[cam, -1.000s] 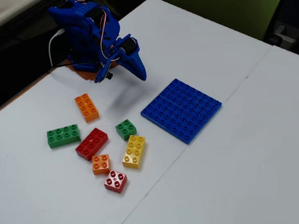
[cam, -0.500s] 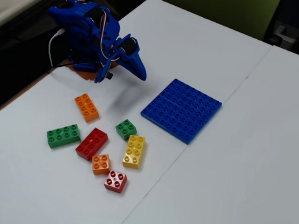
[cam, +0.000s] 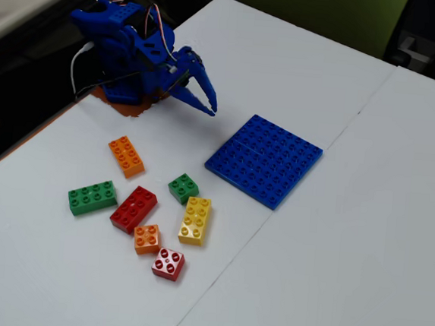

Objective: Pick up the 2x4 green block and go up the 8x8 blue block.

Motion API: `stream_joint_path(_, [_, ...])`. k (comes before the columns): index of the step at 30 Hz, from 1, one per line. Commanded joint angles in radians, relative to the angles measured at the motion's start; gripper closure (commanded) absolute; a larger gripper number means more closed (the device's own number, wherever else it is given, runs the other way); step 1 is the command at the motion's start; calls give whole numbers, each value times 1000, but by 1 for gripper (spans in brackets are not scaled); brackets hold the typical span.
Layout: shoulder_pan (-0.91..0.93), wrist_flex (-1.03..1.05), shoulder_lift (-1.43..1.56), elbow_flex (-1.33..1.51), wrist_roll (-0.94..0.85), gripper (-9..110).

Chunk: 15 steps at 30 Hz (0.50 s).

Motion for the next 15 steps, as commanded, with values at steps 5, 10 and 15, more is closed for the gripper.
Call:
stream_joint_path(5, [66, 158, 41, -8, -506, 101])
stream_joint_path(10, [179, 379, -137, -252, -821, 101])
stream_joint_path(15, [272, 568, -431, -600, -1048, 100])
